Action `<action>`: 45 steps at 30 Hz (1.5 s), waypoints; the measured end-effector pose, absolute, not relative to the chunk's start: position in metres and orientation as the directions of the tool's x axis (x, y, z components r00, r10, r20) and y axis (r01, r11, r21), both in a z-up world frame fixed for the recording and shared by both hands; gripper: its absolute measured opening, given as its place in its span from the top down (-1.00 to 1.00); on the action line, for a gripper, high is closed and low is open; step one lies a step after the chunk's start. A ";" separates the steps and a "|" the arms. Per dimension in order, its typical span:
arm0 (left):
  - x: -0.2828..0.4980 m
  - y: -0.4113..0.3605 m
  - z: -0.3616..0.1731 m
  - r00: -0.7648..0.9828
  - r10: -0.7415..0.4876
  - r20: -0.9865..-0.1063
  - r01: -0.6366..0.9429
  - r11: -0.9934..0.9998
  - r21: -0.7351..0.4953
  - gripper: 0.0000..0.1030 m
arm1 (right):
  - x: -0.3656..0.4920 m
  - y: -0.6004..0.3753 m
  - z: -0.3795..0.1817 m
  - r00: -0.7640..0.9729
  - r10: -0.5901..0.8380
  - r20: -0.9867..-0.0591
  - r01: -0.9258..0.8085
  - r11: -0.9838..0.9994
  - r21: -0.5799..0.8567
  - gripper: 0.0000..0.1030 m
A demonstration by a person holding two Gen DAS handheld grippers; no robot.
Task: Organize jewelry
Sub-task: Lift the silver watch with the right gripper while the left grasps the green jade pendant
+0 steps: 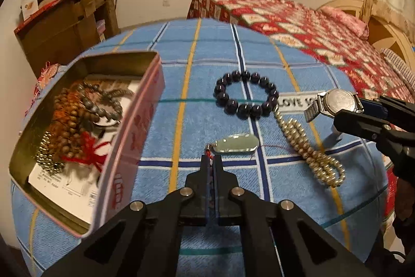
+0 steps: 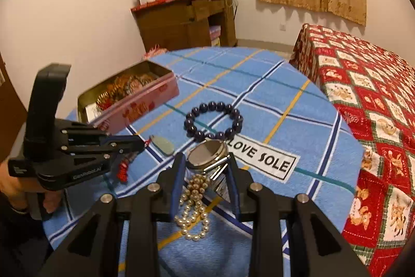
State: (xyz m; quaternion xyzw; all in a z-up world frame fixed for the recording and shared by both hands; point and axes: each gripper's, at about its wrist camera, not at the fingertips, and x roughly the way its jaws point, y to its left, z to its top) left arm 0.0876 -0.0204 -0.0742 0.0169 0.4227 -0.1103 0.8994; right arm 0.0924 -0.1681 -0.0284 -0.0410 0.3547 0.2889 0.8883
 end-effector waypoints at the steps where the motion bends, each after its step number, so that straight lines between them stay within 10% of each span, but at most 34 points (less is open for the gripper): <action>1: 0.086 -0.019 -0.069 0.630 -0.183 -0.755 0.211 0.976 -0.060 1.00 | 0.091 -0.169 -0.026 0.585 0.486 -0.649 -0.543 0.829 0.132 0.35; 26: 0.064 0.006 0.011 0.771 -0.186 -0.609 0.233 0.973 -0.003 0.99 | 0.096 -0.161 0.004 0.596 0.530 -0.603 -0.569 0.809 0.149 0.35; 30: 0.061 -0.008 -0.013 0.736 -0.184 -0.651 0.244 0.970 0.002 -0.15 | 0.094 -0.158 -0.001 0.586 0.532 -0.611 -0.574 0.805 0.151 0.35; 31: 0.061 -0.009 -0.017 0.732 -0.188 -0.654 0.242 0.970 -0.008 -0.18 | 0.093 -0.157 -0.003 0.583 0.532 -0.614 -0.575 0.804 0.151 0.35; 45: 0.079 -0.012 -0.077 0.607 -0.148 -0.781 0.133 0.988 -0.083 0.21 | 0.090 -0.162 -0.012 0.572 0.550 -0.609 -0.569 0.800 0.188 0.35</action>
